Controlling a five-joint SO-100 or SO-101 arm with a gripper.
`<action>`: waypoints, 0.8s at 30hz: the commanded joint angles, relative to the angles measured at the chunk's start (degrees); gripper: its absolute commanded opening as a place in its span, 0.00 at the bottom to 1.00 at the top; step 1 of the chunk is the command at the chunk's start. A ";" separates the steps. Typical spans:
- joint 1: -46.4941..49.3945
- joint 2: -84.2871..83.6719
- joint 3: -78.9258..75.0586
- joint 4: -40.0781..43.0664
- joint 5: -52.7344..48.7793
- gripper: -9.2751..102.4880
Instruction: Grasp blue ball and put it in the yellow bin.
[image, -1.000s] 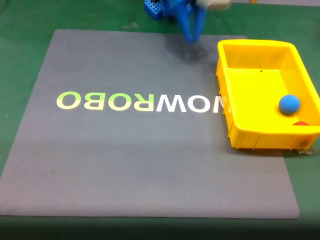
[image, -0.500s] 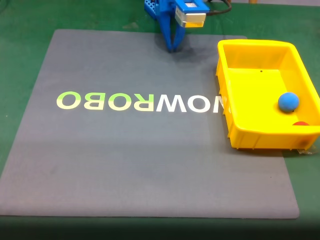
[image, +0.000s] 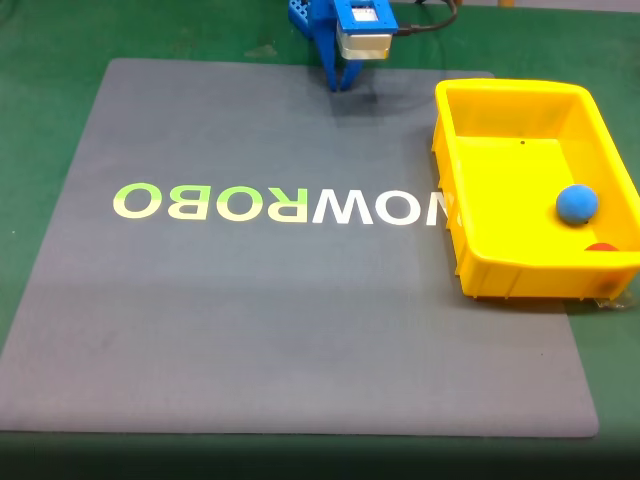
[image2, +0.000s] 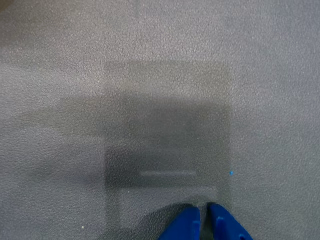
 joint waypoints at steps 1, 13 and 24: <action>1.76 0.79 1.85 0.35 0.88 0.08; 2.37 0.79 1.85 0.44 1.32 0.13; 3.25 0.79 1.85 0.44 1.14 0.13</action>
